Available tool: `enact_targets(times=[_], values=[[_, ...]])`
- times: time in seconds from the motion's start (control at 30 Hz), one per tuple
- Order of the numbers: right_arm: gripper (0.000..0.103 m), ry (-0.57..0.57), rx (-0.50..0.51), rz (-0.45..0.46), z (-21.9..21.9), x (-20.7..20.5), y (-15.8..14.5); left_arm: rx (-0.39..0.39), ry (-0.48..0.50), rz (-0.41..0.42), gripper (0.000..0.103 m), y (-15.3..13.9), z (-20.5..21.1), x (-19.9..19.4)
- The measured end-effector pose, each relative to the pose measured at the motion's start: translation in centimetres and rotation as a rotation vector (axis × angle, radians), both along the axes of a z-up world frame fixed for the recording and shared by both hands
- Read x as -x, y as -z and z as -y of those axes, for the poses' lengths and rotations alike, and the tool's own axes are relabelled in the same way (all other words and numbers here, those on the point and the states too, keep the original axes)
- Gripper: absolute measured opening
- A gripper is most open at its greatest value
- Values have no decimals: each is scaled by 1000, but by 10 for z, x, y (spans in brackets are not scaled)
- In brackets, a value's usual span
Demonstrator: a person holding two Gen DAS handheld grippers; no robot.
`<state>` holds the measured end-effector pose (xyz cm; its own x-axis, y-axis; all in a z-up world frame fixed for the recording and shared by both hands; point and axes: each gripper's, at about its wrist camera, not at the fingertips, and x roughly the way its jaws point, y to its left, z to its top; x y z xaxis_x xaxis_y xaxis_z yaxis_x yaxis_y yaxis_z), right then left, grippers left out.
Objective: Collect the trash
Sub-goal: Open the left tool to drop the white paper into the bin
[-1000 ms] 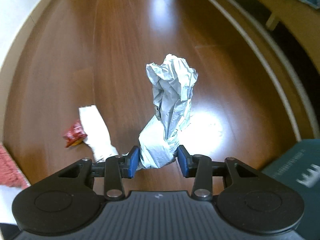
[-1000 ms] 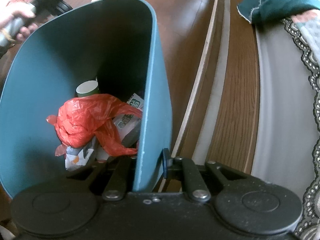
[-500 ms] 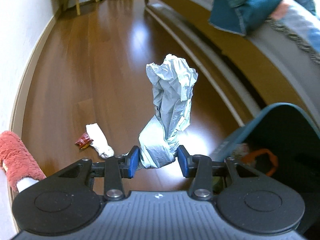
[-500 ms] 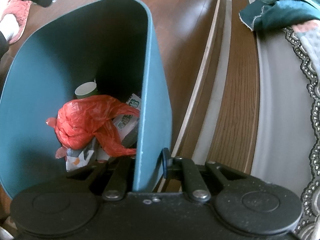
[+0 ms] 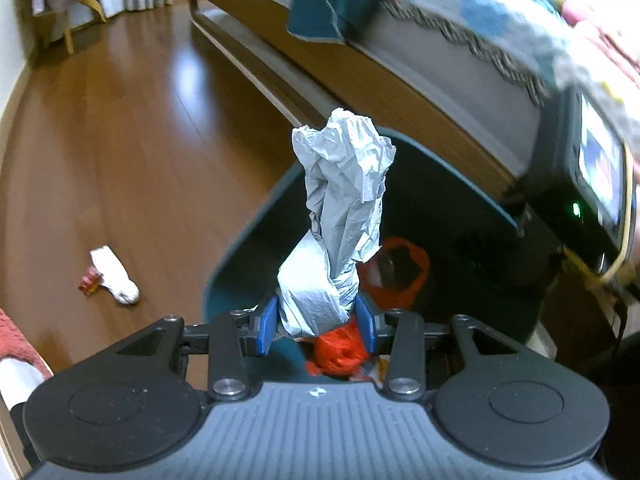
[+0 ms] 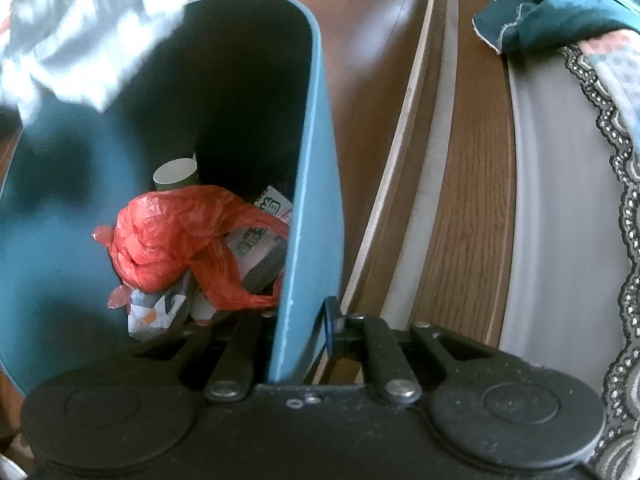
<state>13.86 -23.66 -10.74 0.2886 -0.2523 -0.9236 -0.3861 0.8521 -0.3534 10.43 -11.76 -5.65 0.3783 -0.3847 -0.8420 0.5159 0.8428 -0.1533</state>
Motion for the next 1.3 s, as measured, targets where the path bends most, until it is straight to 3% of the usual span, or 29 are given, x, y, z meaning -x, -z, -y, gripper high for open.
enact_targets(times=[0.7,0.93,1.0,1.07,1.3], values=[[10,-17,10,2,-4,6,3,-81,127,-178,41,87,75,19],[10,-18,10,2,-4,6,2,-52,134,-162,44,86,69,21],[10,-19,10,2,-4,6,2,-32,130,-163,56,84,68,21],[10,-19,8,2,-4,6,2,-13,129,-154,59,79,65,19],[10,-15,8,-2,-4,4,1,15,136,-115,59,64,48,23]])
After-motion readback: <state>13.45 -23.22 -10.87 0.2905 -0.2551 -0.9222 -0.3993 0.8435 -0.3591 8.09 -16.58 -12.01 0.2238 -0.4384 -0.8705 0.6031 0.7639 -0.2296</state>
